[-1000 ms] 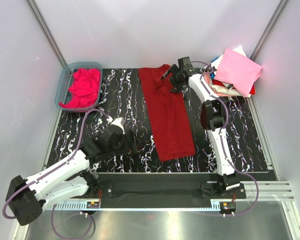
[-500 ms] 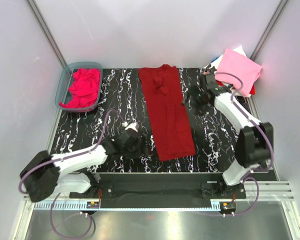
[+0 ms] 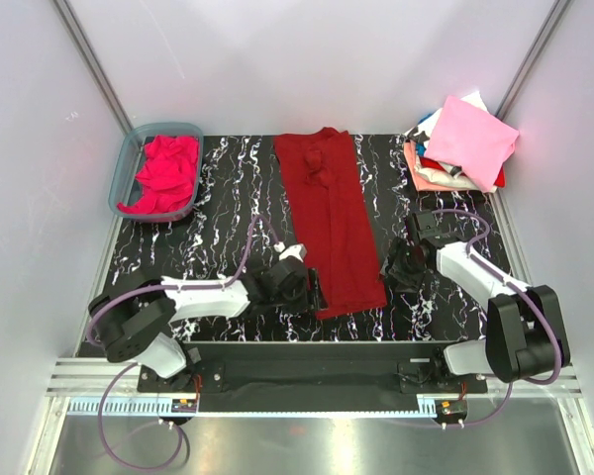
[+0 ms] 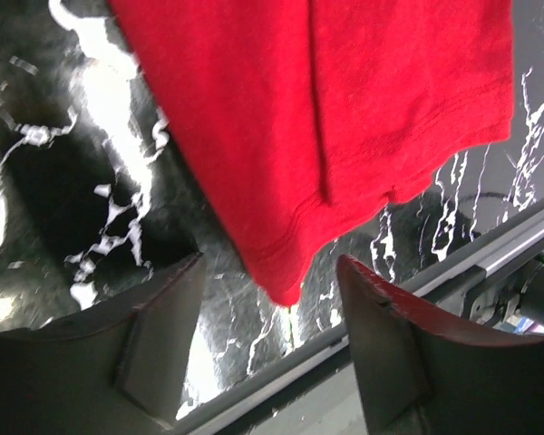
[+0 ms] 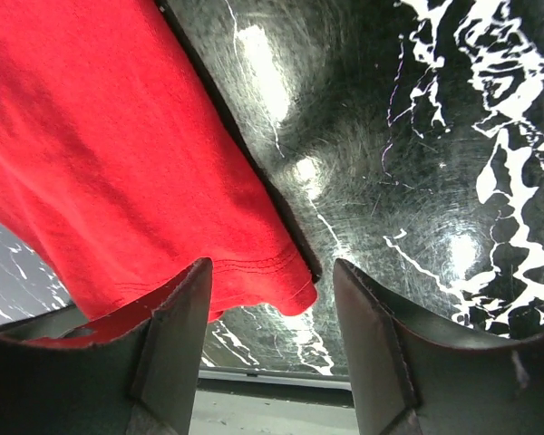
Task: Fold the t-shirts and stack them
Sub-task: Fold the tshirt
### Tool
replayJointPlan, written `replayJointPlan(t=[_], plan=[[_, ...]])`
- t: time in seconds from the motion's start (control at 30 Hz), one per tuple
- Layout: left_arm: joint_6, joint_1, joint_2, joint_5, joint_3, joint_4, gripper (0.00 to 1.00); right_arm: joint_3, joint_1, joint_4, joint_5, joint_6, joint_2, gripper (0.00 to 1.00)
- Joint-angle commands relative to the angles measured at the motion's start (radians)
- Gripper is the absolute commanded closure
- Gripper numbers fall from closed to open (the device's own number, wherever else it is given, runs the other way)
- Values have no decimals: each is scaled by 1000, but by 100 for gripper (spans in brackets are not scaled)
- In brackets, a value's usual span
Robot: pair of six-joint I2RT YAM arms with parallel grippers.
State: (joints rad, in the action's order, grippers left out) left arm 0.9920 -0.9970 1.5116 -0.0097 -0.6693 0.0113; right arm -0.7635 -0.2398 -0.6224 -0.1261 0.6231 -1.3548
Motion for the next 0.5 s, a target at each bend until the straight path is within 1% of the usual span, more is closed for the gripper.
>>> replayJointPlan(t=[0.0,0.03,0.1,0.13,0.2,0.23,0.27,0.33,0.37,0.4,0.47], plan=[[0,-6,47,-38,-16,-31,37,13,-7,58,-35,-29,16,37],[0,-8,61,-39,-18,-31,42,15,-12,53,-46,-37,16,39],[0,-11,76,-36,-19,-43,48,16,-38,43,-37,-37,31,40],[-1,-12,82,-35,-21,-47,54,16,-52,38,-27,-33,40,41],[-1,-12,97,-33,-30,-50,61,9,-81,26,15,-23,54,42],[-7,-12,102,-33,-33,-50,68,6,-105,15,29,-17,52,43],[-9,-14,107,-30,-41,-48,72,1,-118,13,40,-16,43,43],[-13,-14,117,-29,-44,-48,76,-10,-144,3,58,-13,23,44],[-13,-14,121,-29,-46,-48,80,-14,-150,3,60,-14,-1,44],[-13,-14,122,-29,-46,-45,82,-20,-157,-2,71,-11,-10,45],[-15,-15,121,-35,-44,-42,84,-20,-180,1,80,-3,-27,51]])
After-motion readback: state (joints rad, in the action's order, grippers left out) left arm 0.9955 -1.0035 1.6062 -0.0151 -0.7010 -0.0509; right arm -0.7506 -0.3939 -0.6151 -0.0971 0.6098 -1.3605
